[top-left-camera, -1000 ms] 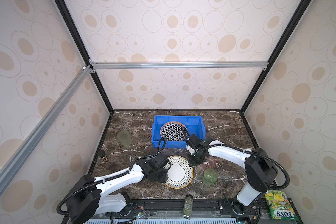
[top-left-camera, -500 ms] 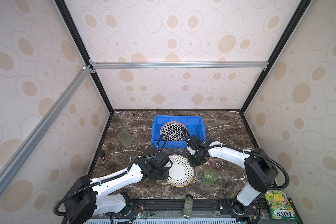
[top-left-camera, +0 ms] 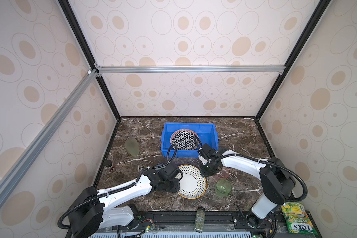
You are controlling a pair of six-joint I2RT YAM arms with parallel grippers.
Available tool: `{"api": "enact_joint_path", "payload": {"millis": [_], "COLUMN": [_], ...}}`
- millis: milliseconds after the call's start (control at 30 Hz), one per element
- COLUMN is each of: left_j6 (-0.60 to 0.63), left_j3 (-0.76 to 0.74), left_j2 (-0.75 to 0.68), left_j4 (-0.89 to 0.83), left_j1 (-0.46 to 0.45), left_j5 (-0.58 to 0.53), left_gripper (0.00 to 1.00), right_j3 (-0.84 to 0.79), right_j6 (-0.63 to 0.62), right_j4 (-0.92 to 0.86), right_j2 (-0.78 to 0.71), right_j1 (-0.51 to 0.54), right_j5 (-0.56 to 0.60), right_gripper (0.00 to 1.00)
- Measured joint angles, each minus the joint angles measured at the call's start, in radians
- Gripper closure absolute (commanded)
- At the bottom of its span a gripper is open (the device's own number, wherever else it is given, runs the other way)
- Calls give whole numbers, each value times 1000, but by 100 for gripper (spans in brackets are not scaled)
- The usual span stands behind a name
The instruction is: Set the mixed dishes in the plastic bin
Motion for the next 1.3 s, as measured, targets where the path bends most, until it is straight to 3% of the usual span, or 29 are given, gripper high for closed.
{"api": "enact_joint_path", "payload": {"millis": [367,800,1300], "left_j6": [0,0,-44], "left_j3": [-26,-31,-77], "left_j2": [0,-29,-87], "left_j4": [8,-1,60], "left_j1": [-2,-2,-2], "left_j5": [7,-15,-26], "left_gripper": [58,50,54], "right_j3": [25,34,36], "right_j6": [-6,-10,-9], "right_j4": [-29,-43,-52], "right_j2": [0,0,-12], "right_j1": [0,0,1], "right_j5": [-5,-15,-18], "right_gripper": [100,100,100]}}
